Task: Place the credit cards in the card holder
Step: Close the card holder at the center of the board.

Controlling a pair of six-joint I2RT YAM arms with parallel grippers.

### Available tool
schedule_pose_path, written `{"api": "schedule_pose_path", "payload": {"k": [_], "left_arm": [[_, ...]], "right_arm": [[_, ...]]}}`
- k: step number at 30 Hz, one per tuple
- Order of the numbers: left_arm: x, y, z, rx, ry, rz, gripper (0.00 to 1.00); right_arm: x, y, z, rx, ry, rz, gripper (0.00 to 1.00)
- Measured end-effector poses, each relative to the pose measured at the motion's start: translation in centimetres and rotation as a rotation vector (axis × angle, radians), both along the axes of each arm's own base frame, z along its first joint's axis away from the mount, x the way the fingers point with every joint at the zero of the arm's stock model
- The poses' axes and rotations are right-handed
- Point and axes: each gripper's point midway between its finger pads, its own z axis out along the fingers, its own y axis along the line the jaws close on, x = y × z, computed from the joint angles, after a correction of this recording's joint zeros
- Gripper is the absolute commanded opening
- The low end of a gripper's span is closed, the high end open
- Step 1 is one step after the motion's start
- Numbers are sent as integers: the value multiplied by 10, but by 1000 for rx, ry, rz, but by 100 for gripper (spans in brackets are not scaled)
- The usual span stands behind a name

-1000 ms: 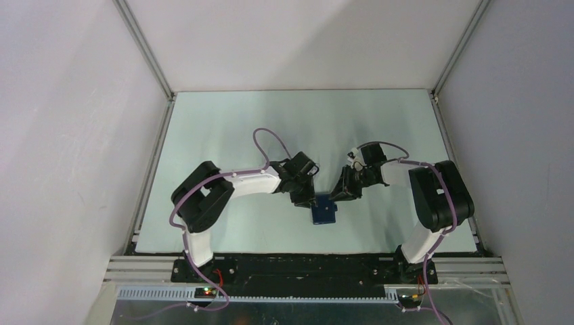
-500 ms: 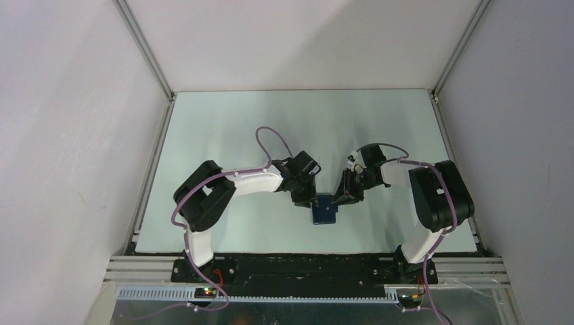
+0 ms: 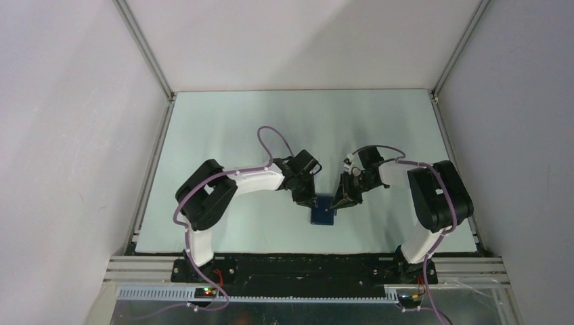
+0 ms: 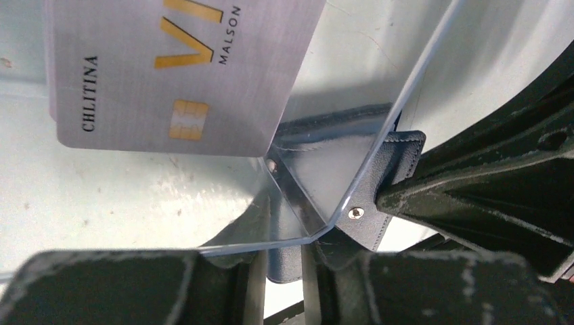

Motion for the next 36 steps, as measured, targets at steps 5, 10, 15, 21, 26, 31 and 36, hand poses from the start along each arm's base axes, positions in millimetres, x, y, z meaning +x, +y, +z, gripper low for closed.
{"api": "schedule_pose_path", "payload": {"k": [5, 10, 15, 21, 26, 31, 36], "left_arm": [[0, 0, -1, 5, 15, 0, 19], [0, 0, -1, 10, 23, 1, 18], [1, 0, -2, 11, 28, 0, 18], [0, 0, -4, 15, 37, -1, 17], [0, -1, -4, 17, 38, -1, 17], [0, -1, -2, 12, 37, -2, 21], [0, -1, -1, 8, 32, -2, 21]], "right_arm": [[-12, 5, 4, 21, 31, 34, 22], [-29, 10, 2, 8, 61, 87, 26], [-38, 9, -3, -21, 82, 102, 34], [-56, 9, -3, -41, 103, 150, 49], [-76, 8, -1, -71, 145, 190, 52], [-76, 5, 14, -76, 80, 183, 56], [-56, 2, 50, -18, -71, 116, 58]]}}
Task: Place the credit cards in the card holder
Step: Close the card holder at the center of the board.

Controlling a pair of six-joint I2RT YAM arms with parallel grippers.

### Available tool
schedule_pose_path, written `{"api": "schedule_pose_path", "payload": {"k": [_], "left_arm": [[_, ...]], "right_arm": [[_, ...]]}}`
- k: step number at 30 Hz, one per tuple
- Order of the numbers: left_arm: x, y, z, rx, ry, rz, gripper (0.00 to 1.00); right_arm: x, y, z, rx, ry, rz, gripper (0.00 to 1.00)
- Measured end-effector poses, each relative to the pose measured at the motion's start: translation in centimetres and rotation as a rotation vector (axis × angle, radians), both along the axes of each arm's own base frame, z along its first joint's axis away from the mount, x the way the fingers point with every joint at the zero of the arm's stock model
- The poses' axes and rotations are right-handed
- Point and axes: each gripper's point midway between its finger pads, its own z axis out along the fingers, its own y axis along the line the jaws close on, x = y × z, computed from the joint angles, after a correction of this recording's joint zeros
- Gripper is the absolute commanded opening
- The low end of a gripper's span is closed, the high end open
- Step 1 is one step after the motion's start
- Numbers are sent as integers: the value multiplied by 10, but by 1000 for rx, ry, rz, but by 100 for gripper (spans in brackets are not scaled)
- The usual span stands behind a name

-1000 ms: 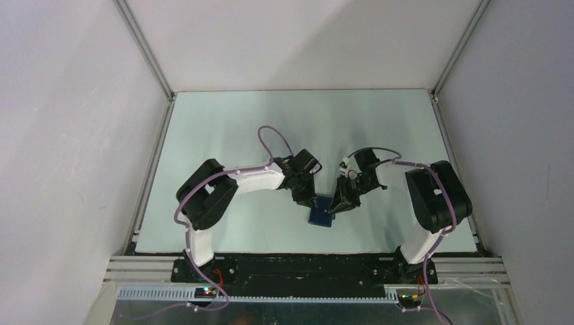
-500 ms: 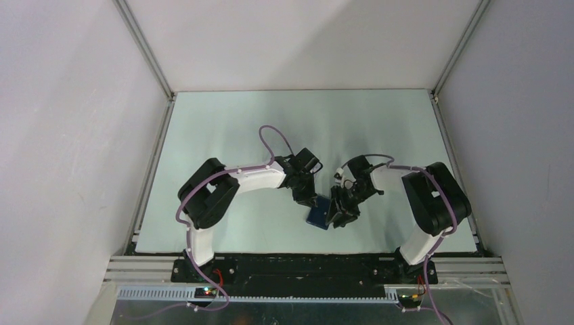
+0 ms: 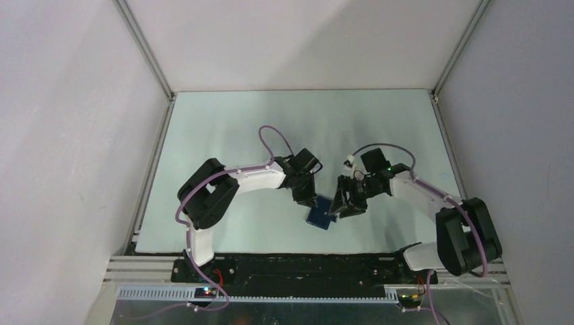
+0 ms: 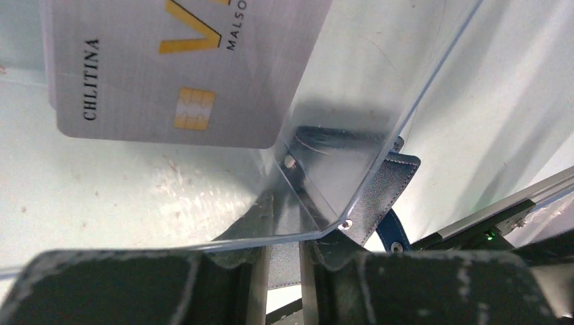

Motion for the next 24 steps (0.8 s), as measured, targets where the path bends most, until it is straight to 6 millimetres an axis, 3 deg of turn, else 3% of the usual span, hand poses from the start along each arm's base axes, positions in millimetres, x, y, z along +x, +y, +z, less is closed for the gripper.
{"api": "schedule_pose_path", "payload": {"k": [4, 11, 18, 21, 24], "left_arm": [[-1, -1, 1, -9, 5, 12, 18], [-8, -11, 1, -30, 13, 27, 18], [-16, -12, 1, -38, -11, 25, 47], [-24, -6, 5, -30, -22, 16, 55], [-33, 8, 8, 4, -33, 5, 57]], "right_arm": [[13, -11, 9, 0, -34, -72, 58], [17, -27, -19, -83, 85, -140, 46], [24, -23, -29, -85, 127, -145, 31], [38, -19, -21, -71, 88, -144, 25], [54, -13, -15, -52, 51, -140, 19]]}}
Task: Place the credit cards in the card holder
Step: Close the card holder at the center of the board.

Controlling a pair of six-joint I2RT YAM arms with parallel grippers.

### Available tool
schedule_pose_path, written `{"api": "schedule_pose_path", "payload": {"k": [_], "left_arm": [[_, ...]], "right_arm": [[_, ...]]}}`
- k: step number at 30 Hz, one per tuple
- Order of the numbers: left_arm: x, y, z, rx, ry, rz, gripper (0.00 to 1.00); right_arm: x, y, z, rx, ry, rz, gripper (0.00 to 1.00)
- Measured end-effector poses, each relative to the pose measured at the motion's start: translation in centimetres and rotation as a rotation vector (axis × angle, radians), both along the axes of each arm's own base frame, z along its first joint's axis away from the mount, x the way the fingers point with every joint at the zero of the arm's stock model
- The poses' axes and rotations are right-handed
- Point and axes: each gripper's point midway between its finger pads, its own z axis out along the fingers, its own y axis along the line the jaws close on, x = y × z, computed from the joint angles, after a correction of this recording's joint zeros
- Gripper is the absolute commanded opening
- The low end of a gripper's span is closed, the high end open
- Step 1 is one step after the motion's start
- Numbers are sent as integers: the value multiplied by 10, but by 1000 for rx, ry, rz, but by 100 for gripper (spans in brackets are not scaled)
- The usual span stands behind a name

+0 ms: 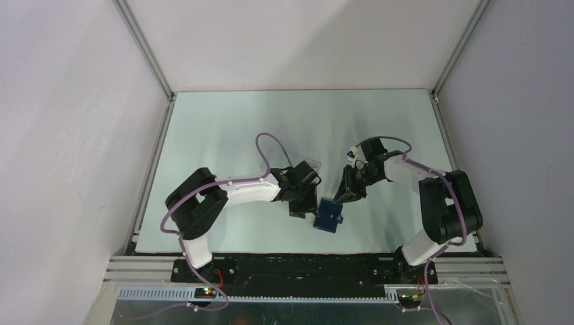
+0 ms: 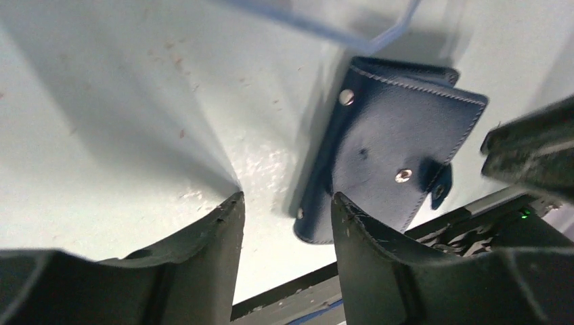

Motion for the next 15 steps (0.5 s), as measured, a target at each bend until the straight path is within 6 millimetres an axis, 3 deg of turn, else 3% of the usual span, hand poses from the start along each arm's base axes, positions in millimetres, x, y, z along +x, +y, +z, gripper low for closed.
{"api": "schedule_pose_path", "payload": {"k": [3, 7, 15], "left_arm": [[-5, 10, 1, 31, -6, -13, 57], [-6, 11, 6, 28, -17, -37, 56], [-4, -15, 27, -115, -43, -91, 58]], "right_arm": [[8, 4, -6, 7, 4, 9, 16], [2, 4, -27, -15, 67, 27, 14], [-2, 6, -36, -22, 107, 35, 14]]}}
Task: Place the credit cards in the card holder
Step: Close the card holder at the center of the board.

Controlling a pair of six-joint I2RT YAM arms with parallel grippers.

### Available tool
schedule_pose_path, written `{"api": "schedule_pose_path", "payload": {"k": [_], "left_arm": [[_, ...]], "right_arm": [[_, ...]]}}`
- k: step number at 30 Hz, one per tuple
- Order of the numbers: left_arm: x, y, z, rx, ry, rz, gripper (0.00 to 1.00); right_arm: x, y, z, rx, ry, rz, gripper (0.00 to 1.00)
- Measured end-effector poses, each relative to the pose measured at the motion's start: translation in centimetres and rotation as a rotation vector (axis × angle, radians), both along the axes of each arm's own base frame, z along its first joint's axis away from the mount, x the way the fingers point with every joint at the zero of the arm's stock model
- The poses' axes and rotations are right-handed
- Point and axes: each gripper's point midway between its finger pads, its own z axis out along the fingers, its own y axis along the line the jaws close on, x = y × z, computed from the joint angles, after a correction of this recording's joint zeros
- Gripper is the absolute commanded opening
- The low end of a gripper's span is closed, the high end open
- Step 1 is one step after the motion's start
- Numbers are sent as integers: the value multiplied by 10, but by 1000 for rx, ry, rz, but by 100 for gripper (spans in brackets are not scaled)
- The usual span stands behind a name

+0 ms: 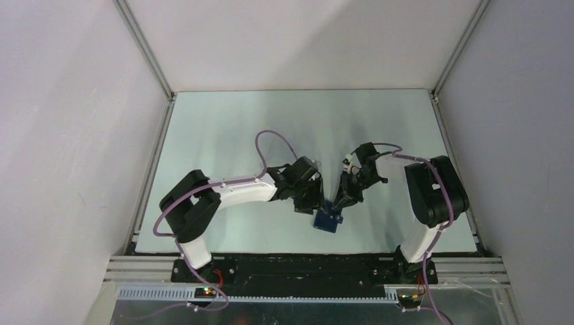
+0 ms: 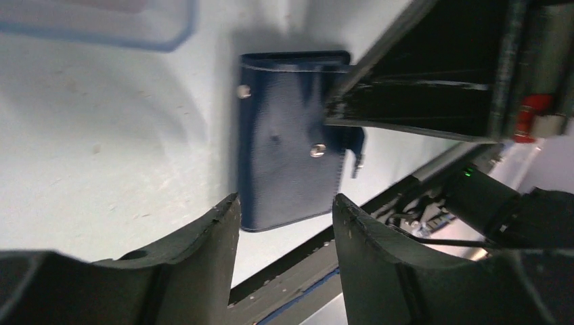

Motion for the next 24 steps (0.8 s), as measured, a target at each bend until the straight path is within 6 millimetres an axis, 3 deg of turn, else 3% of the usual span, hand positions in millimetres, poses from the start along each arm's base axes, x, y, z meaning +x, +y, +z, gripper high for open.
{"api": "schedule_pose_path", "payload": {"k": [6, 10, 13, 24], "left_arm": [[-1, -29, 19, -148, -7, -57, 56], [0, -44, 19, -211, 0, -77, 49], [-2, -47, 10, -210, 19, -79, 43], [-8, -52, 0, -213, 48, -105, 40]], "right_arm": [[3, 4, -1, 21, 9, -5, 15], [5, 7, -1, 39, 20, -9, 15], [6, 9, -1, 46, 26, -9, 15], [9, 10, -1, 43, 29, -8, 15]]}}
